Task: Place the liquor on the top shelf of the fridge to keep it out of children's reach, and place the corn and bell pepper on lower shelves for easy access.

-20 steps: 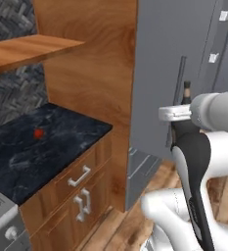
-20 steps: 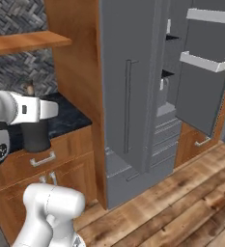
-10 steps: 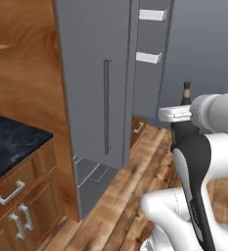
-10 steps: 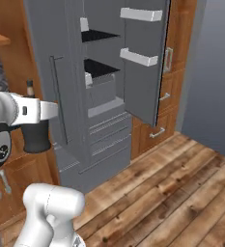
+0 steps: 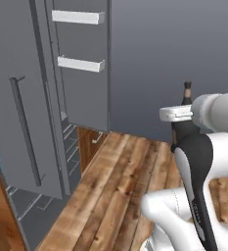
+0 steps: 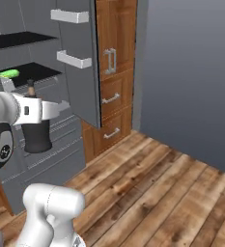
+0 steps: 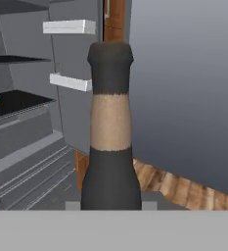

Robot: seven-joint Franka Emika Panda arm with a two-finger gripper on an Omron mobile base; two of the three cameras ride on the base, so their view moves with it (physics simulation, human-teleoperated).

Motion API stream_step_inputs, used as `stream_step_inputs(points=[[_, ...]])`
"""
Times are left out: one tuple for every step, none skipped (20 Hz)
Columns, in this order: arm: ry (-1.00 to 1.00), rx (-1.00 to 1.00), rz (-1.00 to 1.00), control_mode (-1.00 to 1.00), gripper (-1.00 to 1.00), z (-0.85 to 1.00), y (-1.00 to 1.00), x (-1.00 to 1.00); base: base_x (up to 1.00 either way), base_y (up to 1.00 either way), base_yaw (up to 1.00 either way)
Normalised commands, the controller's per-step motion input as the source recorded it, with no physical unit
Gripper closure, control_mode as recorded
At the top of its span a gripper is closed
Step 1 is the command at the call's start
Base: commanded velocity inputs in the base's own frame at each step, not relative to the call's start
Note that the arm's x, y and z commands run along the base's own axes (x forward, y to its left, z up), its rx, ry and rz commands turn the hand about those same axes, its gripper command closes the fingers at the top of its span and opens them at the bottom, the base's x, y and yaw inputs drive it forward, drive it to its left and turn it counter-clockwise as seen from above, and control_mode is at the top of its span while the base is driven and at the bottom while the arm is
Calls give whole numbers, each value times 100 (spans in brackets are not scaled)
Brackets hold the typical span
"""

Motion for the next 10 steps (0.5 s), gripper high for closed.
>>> stream_step_inputs(points=[[0,0,0,100,100,0,0,0,41,-100,-21],[0,0,0,100,100,0,0,0,42,-99,-18],[0,0,0,100,100,0,0,0,45,-87,-12],[0,0,0,100,100,0,0,0,46,-73,0],[0,0,0,100,100,0,0,0,44,-60,0],[0,0,0,100,100,0,0,0,41,-44,11],[0,0,0,100,100,0,0,0,37,-31,25],[0,0,0,100,100,0,0,0,47,-25,32],[0,0,0,100,100,0,0,0,44,-19,41],[0,0,0,100,100,0,0,0,51,-19,46]])
